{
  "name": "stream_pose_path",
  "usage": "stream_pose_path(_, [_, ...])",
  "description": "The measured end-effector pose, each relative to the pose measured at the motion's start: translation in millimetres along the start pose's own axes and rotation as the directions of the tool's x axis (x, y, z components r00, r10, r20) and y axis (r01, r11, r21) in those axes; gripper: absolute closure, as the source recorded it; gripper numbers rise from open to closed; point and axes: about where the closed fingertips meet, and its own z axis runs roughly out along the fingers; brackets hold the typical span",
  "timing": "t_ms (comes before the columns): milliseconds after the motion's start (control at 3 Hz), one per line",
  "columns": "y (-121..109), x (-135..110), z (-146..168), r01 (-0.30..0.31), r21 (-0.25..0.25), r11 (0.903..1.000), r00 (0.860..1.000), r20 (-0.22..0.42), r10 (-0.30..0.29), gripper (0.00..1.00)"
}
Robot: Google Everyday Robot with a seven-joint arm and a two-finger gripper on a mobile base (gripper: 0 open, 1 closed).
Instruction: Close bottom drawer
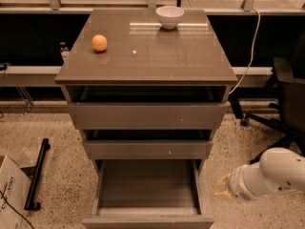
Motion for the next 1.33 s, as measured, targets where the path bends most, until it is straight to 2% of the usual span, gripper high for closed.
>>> stream_pose_path(333, [7,13,36,0.006,-0.053,0.9986,1.0,0.022,-0.005,1.0])
stream_pose_path(667, [20,42,88,-0.04,-0.124,0.9915,0.997,0.06,0.048,1.0])
stream_pose_path(1000, [27,63,125,-0.093,-0.167,0.9816,0.99,0.087,0.109,1.0])
stream_pose_path(1333, [29,92,161,-0.159,-0.198,0.9672,0.978,0.106,0.182,1.0])
